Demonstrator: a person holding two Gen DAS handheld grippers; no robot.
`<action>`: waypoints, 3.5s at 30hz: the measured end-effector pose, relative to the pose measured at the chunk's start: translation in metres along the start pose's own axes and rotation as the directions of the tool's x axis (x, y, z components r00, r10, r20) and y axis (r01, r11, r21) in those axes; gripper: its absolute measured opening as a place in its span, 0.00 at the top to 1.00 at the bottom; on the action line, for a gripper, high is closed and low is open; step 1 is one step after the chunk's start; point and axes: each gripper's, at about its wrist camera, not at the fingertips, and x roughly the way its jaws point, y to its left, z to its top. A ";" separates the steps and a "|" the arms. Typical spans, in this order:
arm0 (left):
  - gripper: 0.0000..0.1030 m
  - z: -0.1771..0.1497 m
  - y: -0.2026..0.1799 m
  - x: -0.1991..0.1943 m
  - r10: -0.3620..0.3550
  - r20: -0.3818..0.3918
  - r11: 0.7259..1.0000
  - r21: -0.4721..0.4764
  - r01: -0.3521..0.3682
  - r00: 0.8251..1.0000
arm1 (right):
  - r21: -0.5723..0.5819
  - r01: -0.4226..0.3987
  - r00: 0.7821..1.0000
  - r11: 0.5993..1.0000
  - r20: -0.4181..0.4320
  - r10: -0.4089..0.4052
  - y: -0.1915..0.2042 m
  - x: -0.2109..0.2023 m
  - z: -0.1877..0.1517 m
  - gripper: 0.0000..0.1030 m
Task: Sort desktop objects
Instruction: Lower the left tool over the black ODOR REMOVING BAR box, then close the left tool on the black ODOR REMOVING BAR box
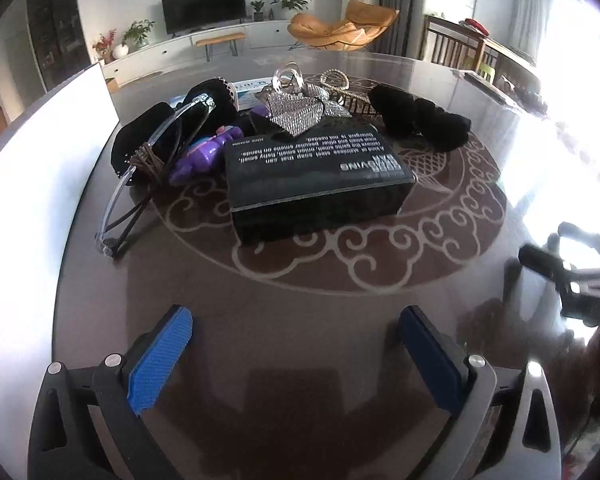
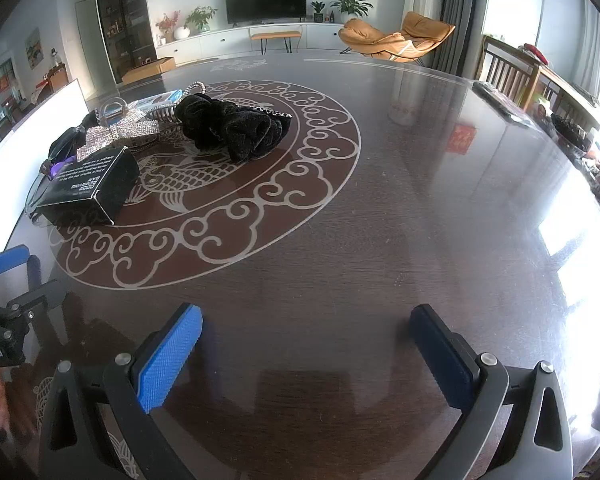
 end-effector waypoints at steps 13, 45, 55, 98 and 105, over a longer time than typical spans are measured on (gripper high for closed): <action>0.00 -0.027 0.038 -0.017 0.062 0.003 0.994 -0.096 -0.061 0.998 | -0.088 -0.068 0.998 0.994 -0.012 0.067 0.066 0.032 0.051 0.00; 0.00 0.030 0.036 0.001 -0.096 -0.016 0.961 -0.263 0.088 0.995 | -0.294 -0.209 0.977 0.933 -0.028 0.210 0.061 0.004 0.021 0.00; 0.00 0.061 0.041 0.018 -0.029 -0.018 0.969 -0.245 0.023 0.999 | -0.294 -0.209 0.977 0.933 -0.028 0.210 0.061 0.003 0.022 0.00; 0.00 0.087 0.020 0.067 -0.026 -0.089 0.999 0.040 0.029 0.996 | -0.295 -0.211 0.977 0.932 -0.029 0.212 0.062 0.004 0.022 0.00; 0.44 0.070 0.019 0.049 -0.018 0.012 0.999 0.044 0.018 1.000 | -0.295 -0.211 0.977 0.932 -0.029 0.212 0.062 0.004 0.023 0.00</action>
